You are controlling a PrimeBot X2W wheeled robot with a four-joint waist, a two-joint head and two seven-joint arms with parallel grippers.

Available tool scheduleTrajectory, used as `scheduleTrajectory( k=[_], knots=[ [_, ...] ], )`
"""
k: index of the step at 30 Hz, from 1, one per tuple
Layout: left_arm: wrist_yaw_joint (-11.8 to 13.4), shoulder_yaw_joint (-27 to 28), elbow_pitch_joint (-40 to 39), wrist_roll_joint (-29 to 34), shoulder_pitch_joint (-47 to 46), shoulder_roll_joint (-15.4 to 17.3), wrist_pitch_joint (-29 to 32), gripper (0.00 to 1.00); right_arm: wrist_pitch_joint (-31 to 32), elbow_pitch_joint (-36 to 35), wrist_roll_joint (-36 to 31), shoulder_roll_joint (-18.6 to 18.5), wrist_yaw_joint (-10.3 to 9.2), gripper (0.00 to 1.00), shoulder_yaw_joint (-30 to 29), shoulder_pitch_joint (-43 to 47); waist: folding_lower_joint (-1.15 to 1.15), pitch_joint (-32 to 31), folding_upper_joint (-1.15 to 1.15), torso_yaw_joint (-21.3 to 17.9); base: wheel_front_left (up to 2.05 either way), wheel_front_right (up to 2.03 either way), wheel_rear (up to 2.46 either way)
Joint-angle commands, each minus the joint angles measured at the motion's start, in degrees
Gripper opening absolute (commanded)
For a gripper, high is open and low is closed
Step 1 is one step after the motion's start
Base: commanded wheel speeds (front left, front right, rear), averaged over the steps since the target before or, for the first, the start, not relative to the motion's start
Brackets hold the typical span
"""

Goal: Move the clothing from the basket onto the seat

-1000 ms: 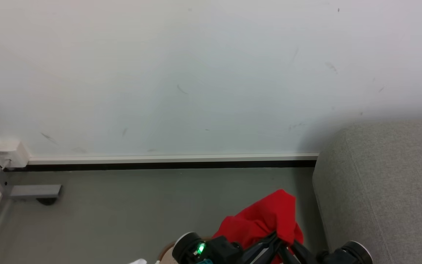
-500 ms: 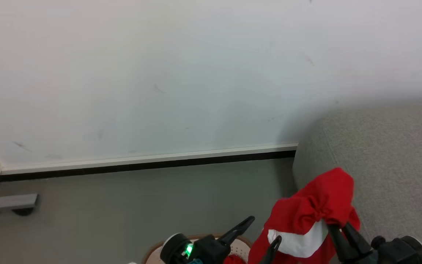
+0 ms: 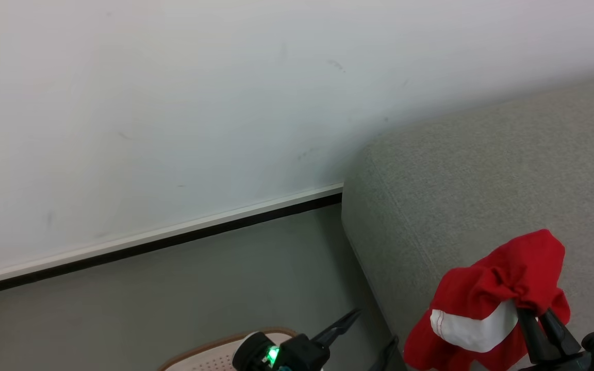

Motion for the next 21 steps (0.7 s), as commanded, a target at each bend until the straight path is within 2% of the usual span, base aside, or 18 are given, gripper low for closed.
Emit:
scheduleTrajectory(
  k=[1,9,21],
  knots=[
    [-0.29,0.03,0.26,0.13,-0.81,-0.19,-0.4,1.0,0.03,-0.44,-0.25,-0.27,-0.18,0.0,-0.33,0.41,0.0,0.55,0.0,-2.2,0.0,0.0,0.0],
    [-0.26,-0.57,1.85,-0.18,-1.87,-0.61,-1.26,1.0,0.03,-1.07,-0.12,-0.27,-0.18,0.0,-1.15,0.57,0.0,1.3,0.0,-4.5,0.0,0.0,0.0],
    [-0.1,-0.79,2.1,-0.54,-3.01,0.06,-1.02,1.0,0.03,-1.5,-0.6,0.28,-0.19,0.0,-2.3,-0.19,0.0,3.13,0.0,-3.47,0.0,0.0,0.0]
  ],
)
